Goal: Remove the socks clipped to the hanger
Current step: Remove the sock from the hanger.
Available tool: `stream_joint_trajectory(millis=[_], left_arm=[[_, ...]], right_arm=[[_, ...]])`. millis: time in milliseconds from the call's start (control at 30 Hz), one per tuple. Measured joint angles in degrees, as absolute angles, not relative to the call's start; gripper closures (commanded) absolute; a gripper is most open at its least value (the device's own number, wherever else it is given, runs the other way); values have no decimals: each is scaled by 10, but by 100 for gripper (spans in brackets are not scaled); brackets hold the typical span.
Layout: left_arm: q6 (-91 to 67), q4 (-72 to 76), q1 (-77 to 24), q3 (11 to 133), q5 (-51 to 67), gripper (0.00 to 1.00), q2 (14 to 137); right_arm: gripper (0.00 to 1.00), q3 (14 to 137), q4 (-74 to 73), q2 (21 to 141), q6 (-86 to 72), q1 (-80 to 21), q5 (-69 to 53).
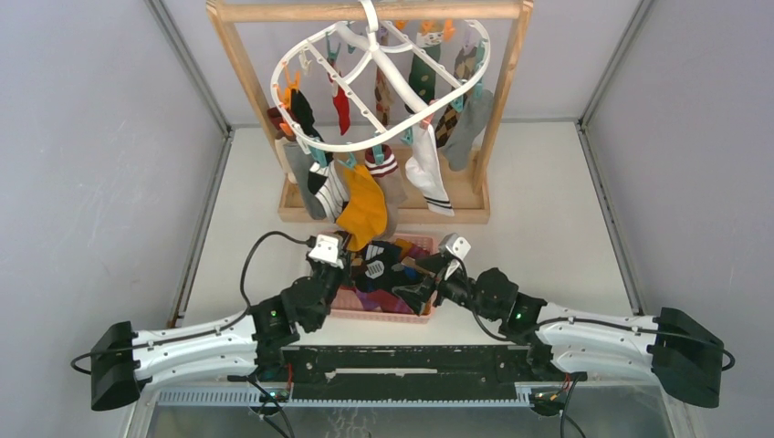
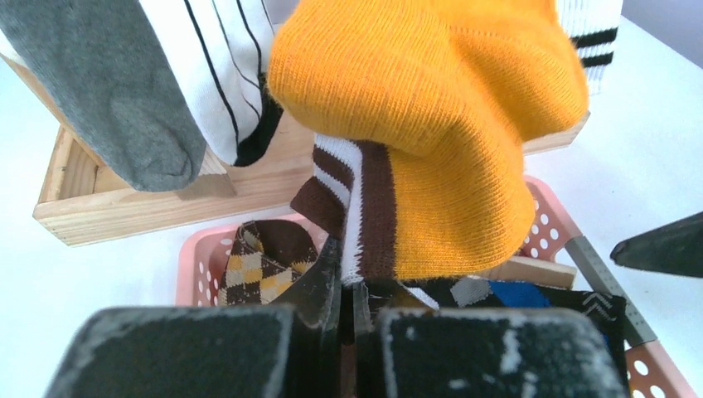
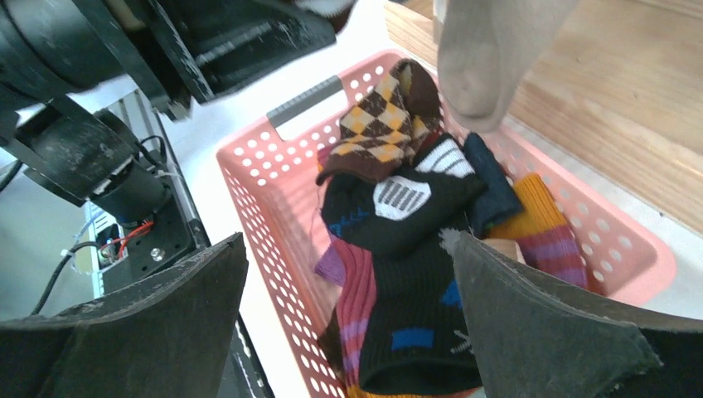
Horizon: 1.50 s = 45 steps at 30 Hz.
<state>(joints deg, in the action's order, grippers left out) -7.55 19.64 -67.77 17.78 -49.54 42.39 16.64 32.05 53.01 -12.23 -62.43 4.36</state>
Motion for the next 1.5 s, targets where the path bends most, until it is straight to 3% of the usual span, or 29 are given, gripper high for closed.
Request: stream_joint_trajectory(millis=[267,633,1067,1500], left_arm=[[-76,161,-678,212,-510,100,423],[-90,112,-677,212,-570,100,331],[-89,116,-674,211,-573,100,338],[-79,145,-673,209,-555,100,319]], right_arm=[[0,132,310,500,-142,-628,60],[0,126,301,525,-154,-632,71],[2,261,278,473,-120,-657,86],[41,438,324,588,-30,-659,152]])
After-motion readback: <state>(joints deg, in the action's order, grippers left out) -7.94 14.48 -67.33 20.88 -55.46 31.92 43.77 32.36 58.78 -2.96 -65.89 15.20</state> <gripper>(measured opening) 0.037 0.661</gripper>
